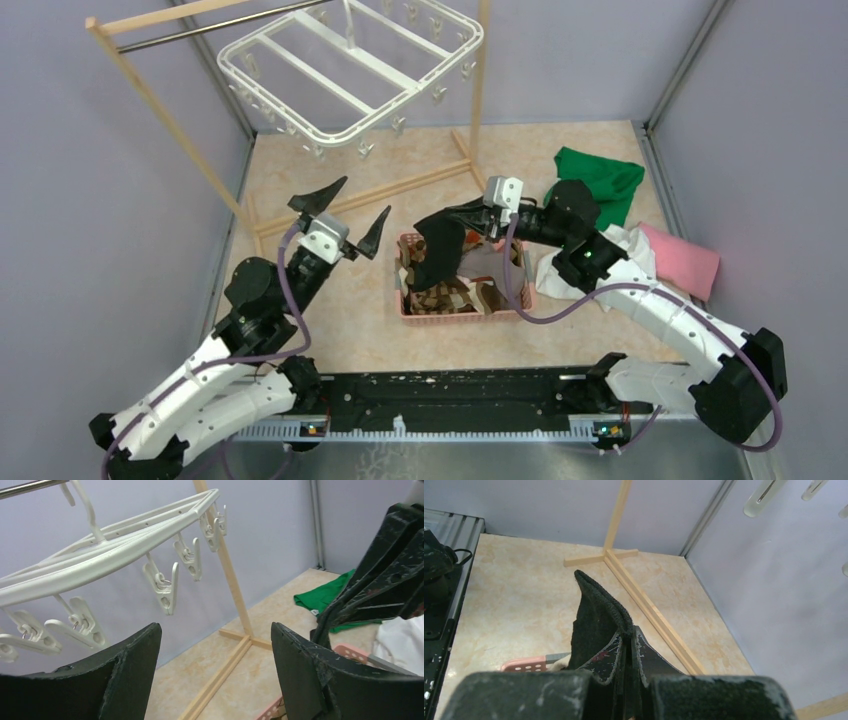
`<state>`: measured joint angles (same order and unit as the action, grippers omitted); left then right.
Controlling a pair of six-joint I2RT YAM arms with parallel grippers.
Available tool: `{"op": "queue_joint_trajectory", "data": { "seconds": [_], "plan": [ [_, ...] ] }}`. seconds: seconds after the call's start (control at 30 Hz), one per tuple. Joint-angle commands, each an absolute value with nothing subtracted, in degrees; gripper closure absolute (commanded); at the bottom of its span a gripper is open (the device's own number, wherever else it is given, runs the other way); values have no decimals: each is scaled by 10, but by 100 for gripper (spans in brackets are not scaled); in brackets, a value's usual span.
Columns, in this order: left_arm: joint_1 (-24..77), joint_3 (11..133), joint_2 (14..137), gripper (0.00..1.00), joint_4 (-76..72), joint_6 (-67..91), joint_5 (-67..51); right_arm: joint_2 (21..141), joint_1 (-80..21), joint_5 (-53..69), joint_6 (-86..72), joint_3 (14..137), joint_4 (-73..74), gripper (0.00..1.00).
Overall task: Clip the socks to the hanger
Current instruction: Adjust the sock, then open the clamp at the hanger.
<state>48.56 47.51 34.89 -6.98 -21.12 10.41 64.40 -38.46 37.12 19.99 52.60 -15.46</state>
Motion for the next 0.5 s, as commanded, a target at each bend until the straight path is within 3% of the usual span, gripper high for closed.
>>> {"op": "queue_joint_trajectory", "data": {
  "seconds": [0.0, 0.23, 0.47],
  "plan": [
    [481, 450, 380, 16, -209, -281, 148, 648, -384, 385, 166, 545, -203, 100],
    [436, 463, 426, 26, -260, -249, 114, 648, -384, 381, 161, 541, -214, 100],
    [325, 475, 447, 31, -260, -162, 19, 642, -384, 374, 160, 533, -220, 100]
  ]
}}
